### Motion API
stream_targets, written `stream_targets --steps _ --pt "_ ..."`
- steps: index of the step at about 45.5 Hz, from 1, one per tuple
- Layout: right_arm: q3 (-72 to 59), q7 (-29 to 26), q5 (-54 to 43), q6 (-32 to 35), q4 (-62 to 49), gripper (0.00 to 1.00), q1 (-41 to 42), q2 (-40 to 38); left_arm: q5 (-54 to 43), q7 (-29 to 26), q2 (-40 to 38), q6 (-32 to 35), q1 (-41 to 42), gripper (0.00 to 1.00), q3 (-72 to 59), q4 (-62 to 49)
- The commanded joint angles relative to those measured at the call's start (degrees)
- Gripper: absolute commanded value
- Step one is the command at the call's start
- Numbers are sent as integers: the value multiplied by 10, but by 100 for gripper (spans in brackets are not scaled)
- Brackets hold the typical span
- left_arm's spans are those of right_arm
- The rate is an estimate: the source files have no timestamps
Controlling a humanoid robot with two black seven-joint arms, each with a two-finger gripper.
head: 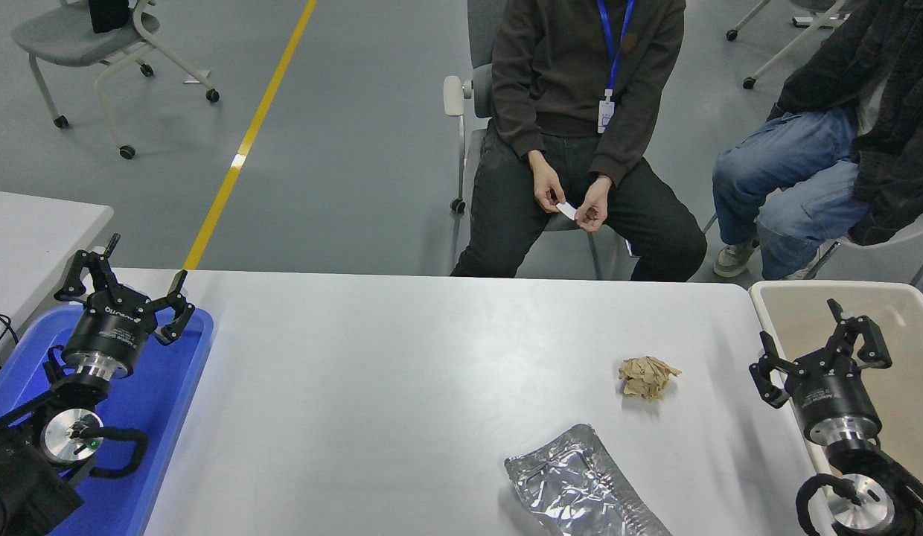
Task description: Clean the table surface
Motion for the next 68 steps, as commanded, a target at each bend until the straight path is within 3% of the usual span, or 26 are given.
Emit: stream_targets --steps 1,16,39,53,68 --pt "-22 3 -14 1 1 99 2 -27 0 0 0 0 0 100 0 0" --pt "-34 12 -126 1 65 99 -33 -60 0 0 0 0 0 100 0 0" --pt "-174 -51 -205 -25 282 99 -57 -298 0 0 0 0 0 100 0 0" --pt "-206 -68 -372 -25 367 99 -63 -382 0 0 0 0 0 100 0 0" --pt "-238 -120 -609 -19 371 99 -27 -384 0 0 0 0 0 100 0 0"
